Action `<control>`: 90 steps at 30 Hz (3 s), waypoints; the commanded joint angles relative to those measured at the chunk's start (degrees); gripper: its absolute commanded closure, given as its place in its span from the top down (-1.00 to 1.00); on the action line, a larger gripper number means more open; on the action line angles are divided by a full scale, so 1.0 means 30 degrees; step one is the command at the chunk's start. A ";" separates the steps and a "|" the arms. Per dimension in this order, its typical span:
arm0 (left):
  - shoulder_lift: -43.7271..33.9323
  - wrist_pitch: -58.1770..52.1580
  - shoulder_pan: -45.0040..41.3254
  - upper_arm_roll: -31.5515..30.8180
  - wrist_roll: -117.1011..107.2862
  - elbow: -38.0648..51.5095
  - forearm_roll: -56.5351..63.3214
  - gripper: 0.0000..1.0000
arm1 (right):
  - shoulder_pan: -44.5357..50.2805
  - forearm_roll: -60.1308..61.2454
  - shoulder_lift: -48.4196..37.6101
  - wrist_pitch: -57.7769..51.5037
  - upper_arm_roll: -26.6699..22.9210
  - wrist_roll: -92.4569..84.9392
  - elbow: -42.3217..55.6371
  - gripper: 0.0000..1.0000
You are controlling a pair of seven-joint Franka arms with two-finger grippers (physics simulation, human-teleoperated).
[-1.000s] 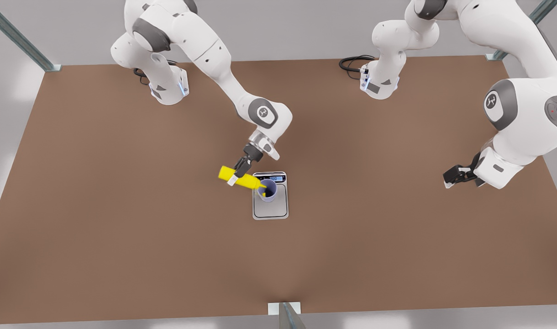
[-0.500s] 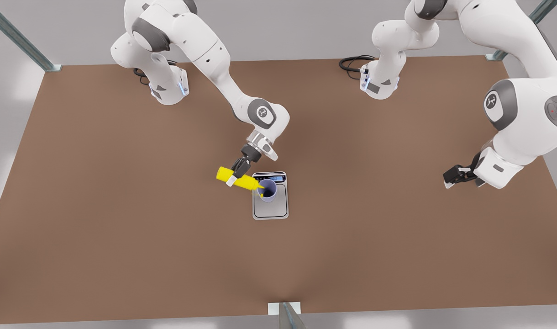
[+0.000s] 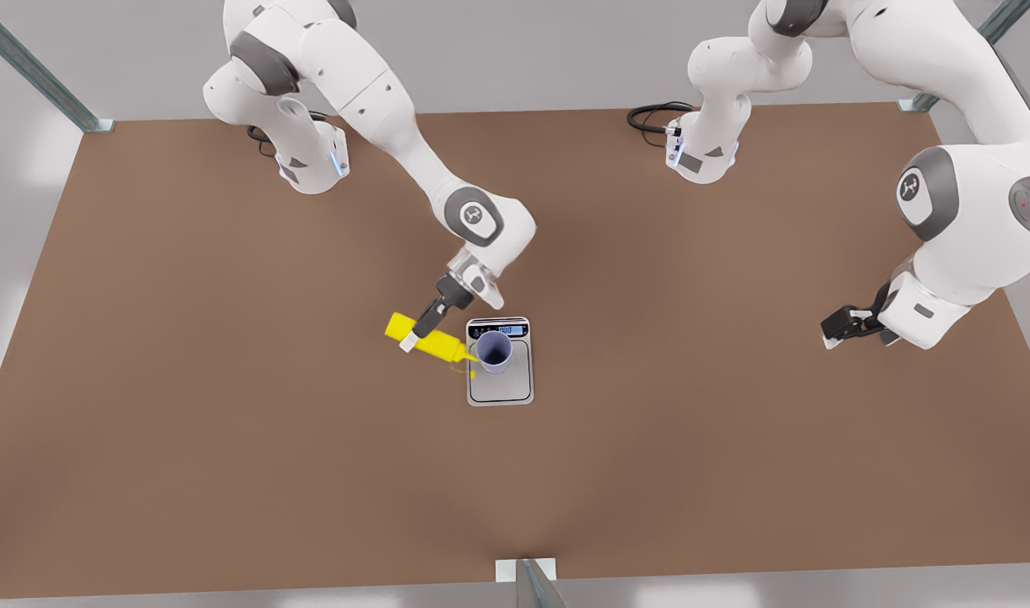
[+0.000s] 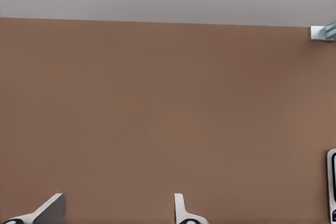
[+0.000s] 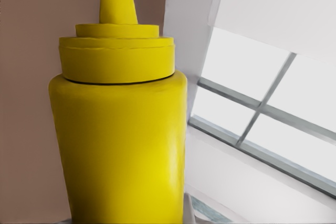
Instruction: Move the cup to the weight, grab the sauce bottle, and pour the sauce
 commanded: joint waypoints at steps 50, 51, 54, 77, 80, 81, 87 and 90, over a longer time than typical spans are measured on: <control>0.0116 0.0205 0.0001 0.0000 0.0028 0.0030 0.0021 1.00 | -1.9006 4.4946 0.1962 0.3113 0.0354 -4.5818 -0.1224 0.21; 0.0116 0.0176 0.0001 0.0000 0.0028 0.0118 0.0021 1.00 | -1.9270 4.5238 0.2518 0.3055 0.0383 -4.6783 -0.1107 0.21; 0.0116 0.0176 0.0001 0.0000 0.0028 0.0118 -0.0008 1.00 | -1.9329 4.6821 0.3837 0.2879 0.0354 -5.0212 -0.0579 0.21; 0.0321 0.0176 0.0001 0.0000 -0.0001 0.0264 -0.0067 1.00 | -1.9329 4.8726 0.5654 0.2557 0.0383 -5.1619 -0.0023 0.45; 0.0350 0.0205 0.0001 0.0000 -0.0001 0.0264 -0.0067 1.00 | -1.9329 4.8726 0.5654 0.2557 0.0383 -5.1619 -0.0023 0.45; 0.0379 0.0205 0.0001 0.0000 -0.0001 0.0235 -0.0067 1.00 | -1.9329 4.8697 0.5654 0.2557 0.0383 -5.1619 -0.0023 0.46; 0.0438 0.0205 0.0001 0.0000 -0.0001 0.0264 -0.0096 1.00 | -1.9417 4.8608 0.5654 0.2440 0.0383 -5.1590 -0.0023 1.00; 0.0467 0.0205 0.0001 0.0000 -0.0001 0.0264 -0.0067 1.00 | -1.9534 4.8491 0.5654 0.2410 0.0354 -5.1590 -0.0023 1.00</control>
